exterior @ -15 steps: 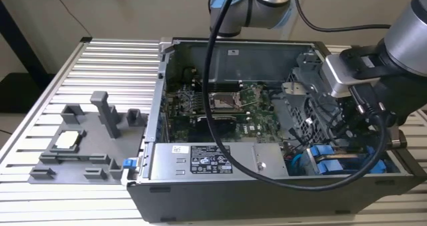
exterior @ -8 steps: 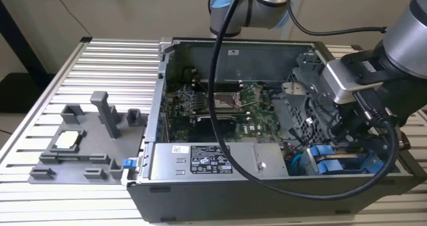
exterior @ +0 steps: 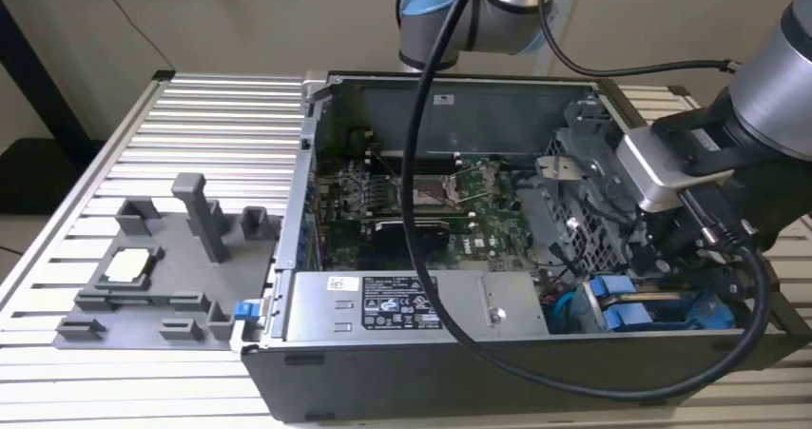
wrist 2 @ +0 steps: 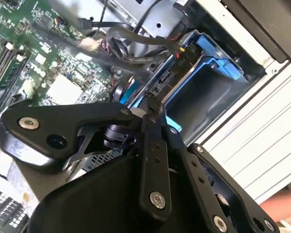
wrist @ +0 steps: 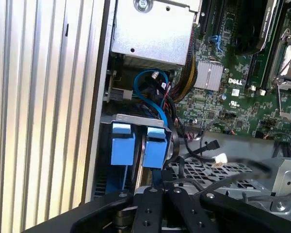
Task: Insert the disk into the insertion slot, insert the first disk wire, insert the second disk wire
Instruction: 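Insert the second disk wire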
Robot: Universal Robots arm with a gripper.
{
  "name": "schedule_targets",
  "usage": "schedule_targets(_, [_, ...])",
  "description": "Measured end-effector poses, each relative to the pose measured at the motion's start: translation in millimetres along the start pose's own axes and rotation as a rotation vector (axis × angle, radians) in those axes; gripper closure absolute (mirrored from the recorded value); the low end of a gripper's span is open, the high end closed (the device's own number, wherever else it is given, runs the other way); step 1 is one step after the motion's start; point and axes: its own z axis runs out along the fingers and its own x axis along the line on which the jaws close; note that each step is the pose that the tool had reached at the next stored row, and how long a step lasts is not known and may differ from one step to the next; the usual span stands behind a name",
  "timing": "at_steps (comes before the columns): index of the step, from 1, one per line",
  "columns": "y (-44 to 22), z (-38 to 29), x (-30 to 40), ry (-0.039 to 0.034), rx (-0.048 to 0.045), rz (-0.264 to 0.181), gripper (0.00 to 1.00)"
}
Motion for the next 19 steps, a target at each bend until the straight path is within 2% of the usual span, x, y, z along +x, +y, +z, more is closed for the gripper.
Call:
schedule_targets(1, [0.0, -0.1, 1.0, 0.0034, -0.0008, -0.001, 0.89])
schedule_targets(3, [0.0, -0.5, 1.6, 0.0109, -0.0022, -0.003, 0.89])
schedule_targets(7, [-1.6, -15.4, -1.2, 0.0123, -0.0029, -0.004, 0.89])
schedule_targets(9, [-1.5, -15.9, -7.1, 0.0120, -0.0029, -0.004, 0.89])
schedule_targets(12, [-1.1, -14.8, -19.5, 0.0117, -0.0029, -0.004, 0.89])
schedule_targets(15, [-2.0, -26.3, -24.3, 0.0119, -0.0032, -0.003, 0.89])
schedule_targets(16, [-1.4, -27.1, -25.8, 0.0119, -0.0032, -0.003, 0.88])
schedule_targets(17, [0.1, -26.8, -29.0, 0.0120, -0.0033, -0.004, 0.82])
schedule_targets(19, [3.1, -26.0, -34.8, 0.0122, -0.0033, -0.004, 0.82])
